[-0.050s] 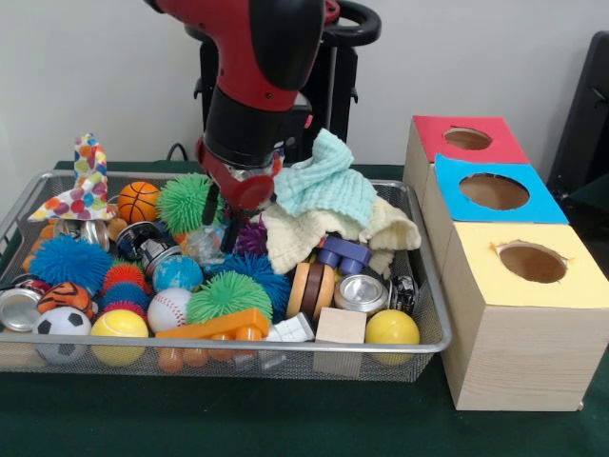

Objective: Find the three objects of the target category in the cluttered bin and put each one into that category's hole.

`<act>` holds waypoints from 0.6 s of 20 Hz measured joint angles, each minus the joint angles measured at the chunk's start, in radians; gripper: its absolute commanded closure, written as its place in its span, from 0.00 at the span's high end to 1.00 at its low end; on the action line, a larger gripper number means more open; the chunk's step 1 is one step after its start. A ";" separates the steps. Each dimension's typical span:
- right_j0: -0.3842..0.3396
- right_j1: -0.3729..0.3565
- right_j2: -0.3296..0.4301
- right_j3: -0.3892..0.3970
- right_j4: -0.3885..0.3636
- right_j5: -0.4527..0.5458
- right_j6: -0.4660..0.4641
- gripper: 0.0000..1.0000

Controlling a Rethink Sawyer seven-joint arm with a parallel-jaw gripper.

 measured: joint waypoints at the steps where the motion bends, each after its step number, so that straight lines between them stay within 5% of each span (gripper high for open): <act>1: -0.006 -0.001 0.000 0.000 -0.004 -0.002 0.000 1.00; 12: -0.097 -0.001 0.011 0.000 -0.058 -0.028 0.000 1.00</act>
